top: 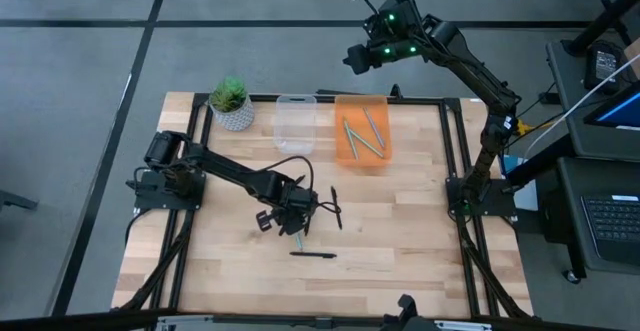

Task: Sort pens & pencils
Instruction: Put the light green pencil into the orange bin

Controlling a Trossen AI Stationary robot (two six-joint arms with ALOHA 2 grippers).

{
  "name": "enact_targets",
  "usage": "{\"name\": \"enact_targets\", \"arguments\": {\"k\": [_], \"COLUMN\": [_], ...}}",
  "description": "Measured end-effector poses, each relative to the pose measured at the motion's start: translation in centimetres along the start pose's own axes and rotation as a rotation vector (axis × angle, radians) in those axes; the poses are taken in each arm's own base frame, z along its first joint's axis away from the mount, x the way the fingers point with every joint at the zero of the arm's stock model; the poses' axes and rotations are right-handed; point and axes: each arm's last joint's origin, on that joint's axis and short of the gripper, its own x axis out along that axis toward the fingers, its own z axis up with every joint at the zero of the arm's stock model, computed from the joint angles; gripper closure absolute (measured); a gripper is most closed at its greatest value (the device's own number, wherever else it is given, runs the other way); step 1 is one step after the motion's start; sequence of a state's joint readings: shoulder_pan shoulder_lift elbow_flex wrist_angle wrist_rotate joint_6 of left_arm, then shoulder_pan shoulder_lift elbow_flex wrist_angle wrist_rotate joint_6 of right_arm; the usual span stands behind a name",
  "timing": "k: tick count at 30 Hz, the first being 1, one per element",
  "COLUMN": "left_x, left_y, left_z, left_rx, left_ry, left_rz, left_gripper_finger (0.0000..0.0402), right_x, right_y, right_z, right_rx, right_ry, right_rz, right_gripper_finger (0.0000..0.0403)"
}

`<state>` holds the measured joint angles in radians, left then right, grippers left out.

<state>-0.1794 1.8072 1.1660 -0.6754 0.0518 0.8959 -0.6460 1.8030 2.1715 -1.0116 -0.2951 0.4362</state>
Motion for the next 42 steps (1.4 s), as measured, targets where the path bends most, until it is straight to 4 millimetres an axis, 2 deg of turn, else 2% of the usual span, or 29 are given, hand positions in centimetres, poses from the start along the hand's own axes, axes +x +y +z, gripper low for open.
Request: {"name": "enact_targets", "arguments": {"k": [5,12,30,37,42], "left_x": [0.1,1.3,1.3,2.5,2.5], "left_y": [-0.1,-0.2,0.0,-1.0,-1.0], "left_z": [0.1,0.0,0.1,-0.6,-0.6], "left_rx": [0.002,-0.008,-0.029,-0.048,-0.055], "left_ry": [0.002,0.036,-0.005,-0.002,-0.008], "left_rz": [-0.003,-0.027,-0.029,-0.058,-0.051], "left_gripper_finger": [0.0315,0.0315,0.0315,0.0315,0.0315], "right_x": [0.0,0.0,0.0,0.0,0.0], "right_y": [0.1,0.1,0.1,0.1,0.2], "right_z": [0.0,0.0,0.1,0.1,0.3], "right_rx": [0.000,0.000,-0.008,-0.009,-0.016], "right_ry": [0.009,0.009,-0.002,-0.003,-0.027], "right_rz": [0.020,0.021,0.027,0.028,0.039], "right_gripper_finger": [0.0315,0.0315,0.0315,0.0315,0.0315]}}
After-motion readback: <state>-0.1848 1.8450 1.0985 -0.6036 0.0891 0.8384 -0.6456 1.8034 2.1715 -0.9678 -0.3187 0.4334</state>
